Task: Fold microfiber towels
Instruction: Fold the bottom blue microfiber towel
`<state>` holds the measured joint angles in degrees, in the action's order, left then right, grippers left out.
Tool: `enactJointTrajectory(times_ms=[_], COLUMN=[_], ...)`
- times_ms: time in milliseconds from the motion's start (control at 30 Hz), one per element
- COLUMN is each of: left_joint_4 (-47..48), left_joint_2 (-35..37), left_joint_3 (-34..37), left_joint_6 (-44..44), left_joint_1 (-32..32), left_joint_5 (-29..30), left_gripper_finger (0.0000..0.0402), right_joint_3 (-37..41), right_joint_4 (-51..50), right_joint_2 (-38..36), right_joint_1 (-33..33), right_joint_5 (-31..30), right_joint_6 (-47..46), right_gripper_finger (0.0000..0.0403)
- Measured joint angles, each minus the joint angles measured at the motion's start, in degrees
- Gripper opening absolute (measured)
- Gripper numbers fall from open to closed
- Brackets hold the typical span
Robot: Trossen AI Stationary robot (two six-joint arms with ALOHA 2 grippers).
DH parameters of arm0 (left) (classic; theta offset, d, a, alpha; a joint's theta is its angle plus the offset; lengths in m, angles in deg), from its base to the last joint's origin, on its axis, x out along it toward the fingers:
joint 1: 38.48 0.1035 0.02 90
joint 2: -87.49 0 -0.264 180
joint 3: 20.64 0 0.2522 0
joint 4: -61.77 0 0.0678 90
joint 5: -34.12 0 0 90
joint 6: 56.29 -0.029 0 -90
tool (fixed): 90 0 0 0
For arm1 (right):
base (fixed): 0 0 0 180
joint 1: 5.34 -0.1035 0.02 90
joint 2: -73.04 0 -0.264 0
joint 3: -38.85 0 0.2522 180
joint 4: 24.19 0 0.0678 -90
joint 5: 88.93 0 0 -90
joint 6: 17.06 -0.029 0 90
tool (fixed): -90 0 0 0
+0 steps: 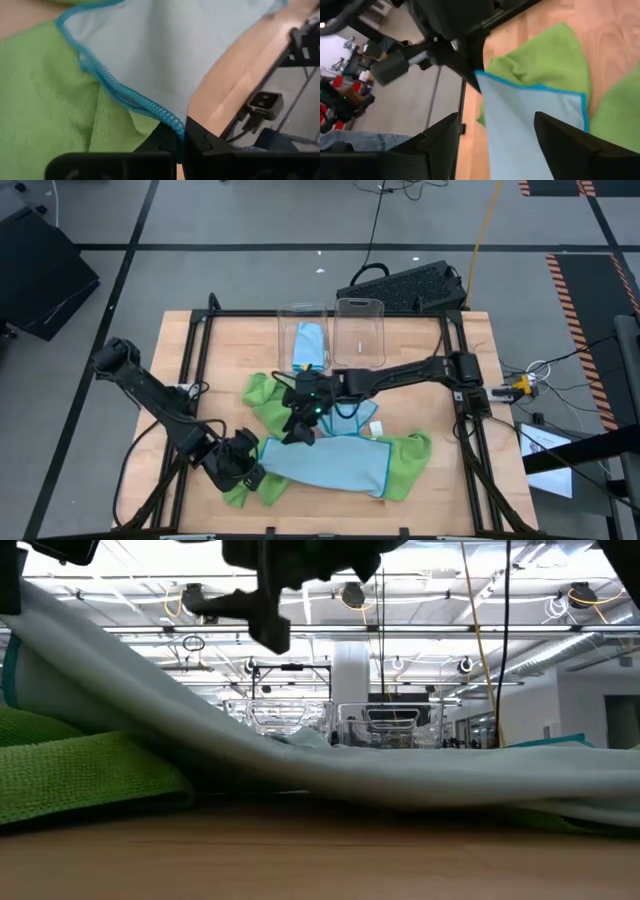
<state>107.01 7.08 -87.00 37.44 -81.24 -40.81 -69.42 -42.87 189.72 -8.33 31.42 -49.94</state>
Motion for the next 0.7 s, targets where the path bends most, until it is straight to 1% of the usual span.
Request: enactJointTrajectory(times_ms=[133, 300, 533, 700], left_joint_4=[-0.5, -2.0, -1.1, -1.8], left_joint_2=[-2.0, -5.2, -8.1, -9.0], left_joint_3=[0.0, 0.0, 0.0, 0.0], left_joint_6=[5.5, 11.5, 20.1, 21.1], left_joint_1=[-1.4, -2.9, -5.1, -5.4], left_joint_5=[0.4, -0.3, -1.1, -1.1], left_gripper_finger=[0.0007, 0.0007, 0.0005, 0.0004], right_joint_3=[-0.8, -0.7, -0.7, -0.7], right_joint_4=[-0.1, 0.2, 1.4, 4.1], right_joint_2=[1.9, 3.1, 5.2, 8.4], right_joint_1=[0.7, 1.0, 1.1, 1.1], right_joint_5=[0.2, 0.0, 0.5, 1.3], right_joint_6=[2.5, 6.6, 10.7, 11.1], right_gripper_finger=[0.0267, 0.0266, 0.0267, 0.0267])
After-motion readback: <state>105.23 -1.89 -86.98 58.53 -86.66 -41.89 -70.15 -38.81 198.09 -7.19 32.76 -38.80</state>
